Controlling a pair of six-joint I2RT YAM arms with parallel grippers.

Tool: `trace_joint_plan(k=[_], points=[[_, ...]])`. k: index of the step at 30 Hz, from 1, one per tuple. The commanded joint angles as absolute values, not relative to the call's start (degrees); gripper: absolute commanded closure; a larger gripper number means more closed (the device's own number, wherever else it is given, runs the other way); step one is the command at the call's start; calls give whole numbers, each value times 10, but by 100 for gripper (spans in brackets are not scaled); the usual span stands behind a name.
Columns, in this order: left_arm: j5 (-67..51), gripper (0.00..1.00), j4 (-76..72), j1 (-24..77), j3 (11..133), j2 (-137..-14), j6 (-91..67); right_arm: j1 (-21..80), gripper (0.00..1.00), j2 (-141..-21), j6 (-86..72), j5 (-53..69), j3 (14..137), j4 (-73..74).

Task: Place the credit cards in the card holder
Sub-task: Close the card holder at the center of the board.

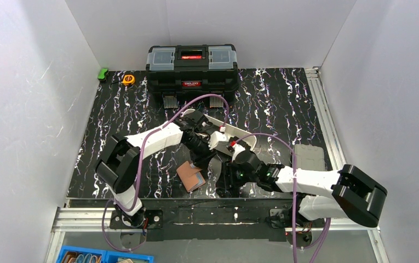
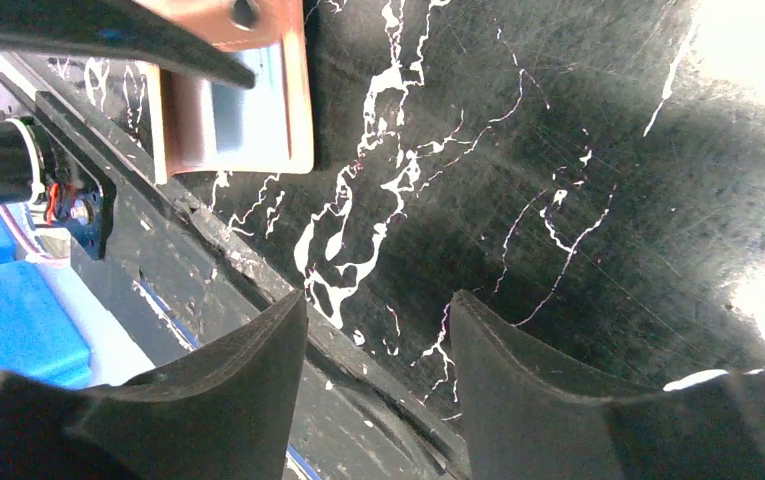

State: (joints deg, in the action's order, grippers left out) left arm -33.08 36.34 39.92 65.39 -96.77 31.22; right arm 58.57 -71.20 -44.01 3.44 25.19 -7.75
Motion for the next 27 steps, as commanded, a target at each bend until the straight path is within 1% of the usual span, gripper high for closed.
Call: trace_joint_plan(k=[1,2,5,6,10,12,13,15,16,17,18,19,22,27], points=[[-318,61,359,403,667,-976,288,586,36,-677,-420,28,257,-88],[-320,61,359,403,667,-975,288,586,34,-675,-415,33,262,-91],[-319,53,362,403,670,-978,277,587,24,-687,-398,48,287,-101],[-319,52,362,403,671,-977,273,591,22,-691,-393,47,297,-102],[-318,49,372,395,684,-964,266,636,20,-707,-355,-17,343,-89],[-322,44,406,382,717,-961,266,649,19,-743,-342,-38,391,-48],[-327,40,438,370,738,-958,272,656,18,-762,-334,-43,413,-32],[-344,24,493,339,784,-948,285,665,16,-795,-325,-41,447,-15],[-353,6,518,318,802,-940,289,666,14,-811,-321,-39,463,-9],[-365,2,540,295,816,-931,292,667,6,-832,-318,-35,478,-3],[-372,2,559,273,826,-920,298,667,2,-845,-316,-38,496,16],[-379,2,579,252,831,-907,307,667,2,-875,-316,-45,518,41],[-386,2,625,198,821,-850,342,676,2,-929,-310,-74,582,103],[-396,2,677,121,794,-774,383,691,2,-979,-303,-74,615,144]])
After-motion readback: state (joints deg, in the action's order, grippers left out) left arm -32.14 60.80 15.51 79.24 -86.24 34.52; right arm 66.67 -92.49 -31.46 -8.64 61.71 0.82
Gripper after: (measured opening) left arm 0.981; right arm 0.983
